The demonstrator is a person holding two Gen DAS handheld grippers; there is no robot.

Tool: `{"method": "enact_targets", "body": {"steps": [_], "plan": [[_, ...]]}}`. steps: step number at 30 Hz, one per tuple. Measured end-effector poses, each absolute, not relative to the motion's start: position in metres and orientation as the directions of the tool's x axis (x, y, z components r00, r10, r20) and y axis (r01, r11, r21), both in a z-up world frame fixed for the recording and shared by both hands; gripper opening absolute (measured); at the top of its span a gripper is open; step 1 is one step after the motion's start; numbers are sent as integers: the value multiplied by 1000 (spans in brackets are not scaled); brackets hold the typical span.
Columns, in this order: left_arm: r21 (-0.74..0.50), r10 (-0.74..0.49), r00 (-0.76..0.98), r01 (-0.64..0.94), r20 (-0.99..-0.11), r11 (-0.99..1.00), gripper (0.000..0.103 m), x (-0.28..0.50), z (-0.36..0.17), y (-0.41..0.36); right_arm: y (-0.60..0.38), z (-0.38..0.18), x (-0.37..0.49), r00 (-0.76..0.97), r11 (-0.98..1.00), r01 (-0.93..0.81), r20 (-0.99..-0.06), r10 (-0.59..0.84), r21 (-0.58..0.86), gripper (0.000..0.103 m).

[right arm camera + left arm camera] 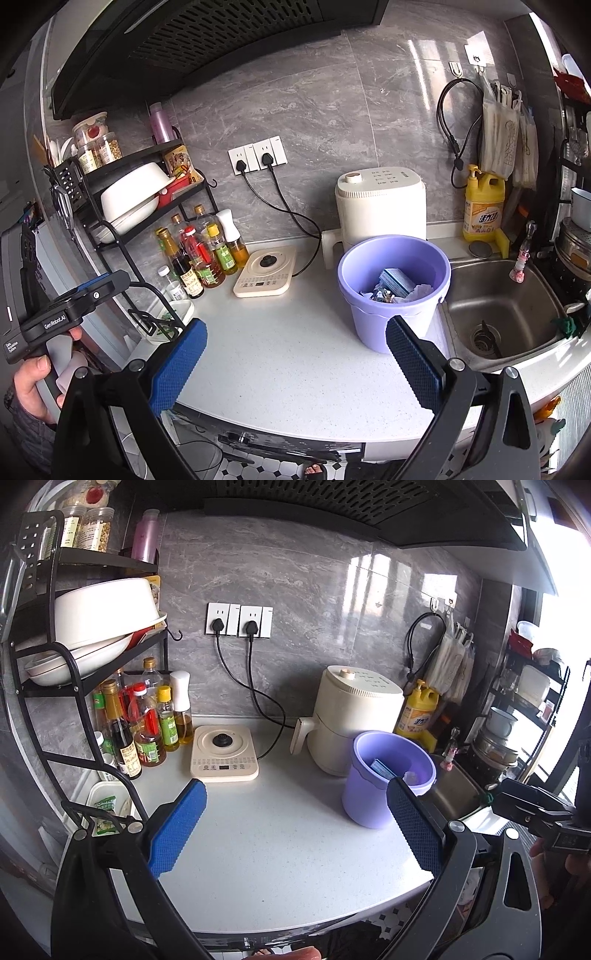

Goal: Collect trash

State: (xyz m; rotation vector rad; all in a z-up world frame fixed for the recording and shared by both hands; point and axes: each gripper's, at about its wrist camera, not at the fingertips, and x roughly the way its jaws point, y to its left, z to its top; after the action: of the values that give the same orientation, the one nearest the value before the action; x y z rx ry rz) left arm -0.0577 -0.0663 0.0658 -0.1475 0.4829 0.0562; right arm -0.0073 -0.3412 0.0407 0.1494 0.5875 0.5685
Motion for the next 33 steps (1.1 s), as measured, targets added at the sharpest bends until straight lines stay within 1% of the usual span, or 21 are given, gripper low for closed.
{"method": "enact_targets", "body": {"steps": [21,33], "plan": [[-143,38,891,-115,-453,983,97,-60,69,-57,-334,43,1,677,830,-480,-482,556,283,95],[-155,50,888,-135,-457,979,97,-64,69,-53,-333,38,6,665,822,-483,-484,569,303,95]]}}
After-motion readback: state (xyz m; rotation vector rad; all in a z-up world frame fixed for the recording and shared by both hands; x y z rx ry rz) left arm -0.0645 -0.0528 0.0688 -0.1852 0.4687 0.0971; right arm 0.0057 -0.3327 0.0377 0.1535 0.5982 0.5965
